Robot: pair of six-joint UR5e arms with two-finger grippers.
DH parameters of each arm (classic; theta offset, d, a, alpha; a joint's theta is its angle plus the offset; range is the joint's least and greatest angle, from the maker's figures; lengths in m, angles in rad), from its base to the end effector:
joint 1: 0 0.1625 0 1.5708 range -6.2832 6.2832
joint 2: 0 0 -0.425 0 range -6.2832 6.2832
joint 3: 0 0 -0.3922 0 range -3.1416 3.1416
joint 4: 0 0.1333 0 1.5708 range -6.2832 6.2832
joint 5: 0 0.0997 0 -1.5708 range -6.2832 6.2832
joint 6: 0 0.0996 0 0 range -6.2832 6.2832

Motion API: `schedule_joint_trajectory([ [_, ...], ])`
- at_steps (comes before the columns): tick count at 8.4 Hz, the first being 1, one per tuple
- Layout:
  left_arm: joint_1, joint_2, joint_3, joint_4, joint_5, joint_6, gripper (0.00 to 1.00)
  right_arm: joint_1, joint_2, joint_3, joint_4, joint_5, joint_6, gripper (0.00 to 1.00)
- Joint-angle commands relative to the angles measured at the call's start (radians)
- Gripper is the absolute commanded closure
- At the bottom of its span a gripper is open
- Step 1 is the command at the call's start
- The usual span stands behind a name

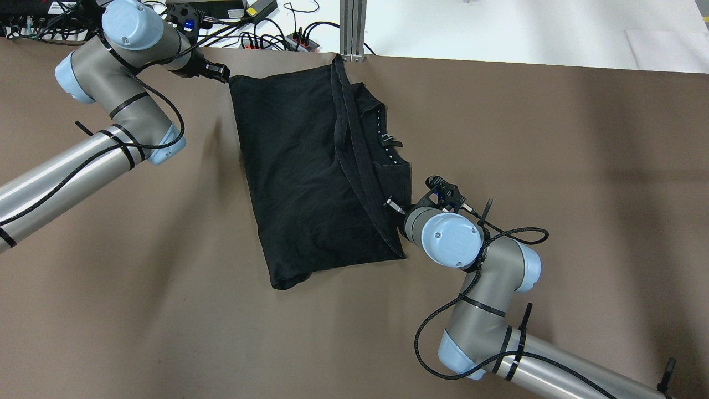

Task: Fold clothes
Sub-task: 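Move the right gripper to the shirt's lower corner nearest it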

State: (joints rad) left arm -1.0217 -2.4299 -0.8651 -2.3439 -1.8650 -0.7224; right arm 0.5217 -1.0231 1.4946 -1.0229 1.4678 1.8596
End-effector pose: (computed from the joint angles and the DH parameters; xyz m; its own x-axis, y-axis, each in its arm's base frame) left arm 0.3522 -0.7757 0.3577 0.7289 0.1844 -0.6593 0.2246 0.8454 0.4847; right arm -0.5417 -0.4769 0.3142 0.2726 0.4834 0.8319 -0.6773 0.7105 -0.1910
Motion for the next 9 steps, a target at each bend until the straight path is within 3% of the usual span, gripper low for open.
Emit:
schedule_joint_trajectory([
  [1, 0.0, -0.001, 0.0, 0.0, 0.0, 0.0, 0.31, -0.002, 0.0, 0.007, 0.004, -0.004, 0.003, 0.77],
  [3, 0.0, -0.002, 0.0, 0.0, 0.0, 0.0, 0.31, -0.002, -0.006, 0.01, 0.007, -0.001, 0.007, 1.0],
  [6, 0.005, -0.001, 0.0, 0.0, 0.0, -0.002, 0.31, -0.017, -0.049, 0.108, 0.006, 0.003, 0.007, 1.0],
  [9, 0.014, -0.001, 0.0, 0.0, 0.001, -0.02, 0.31, -0.145, -0.208, 0.307, 0.006, -0.007, 0.01, 1.0],
])
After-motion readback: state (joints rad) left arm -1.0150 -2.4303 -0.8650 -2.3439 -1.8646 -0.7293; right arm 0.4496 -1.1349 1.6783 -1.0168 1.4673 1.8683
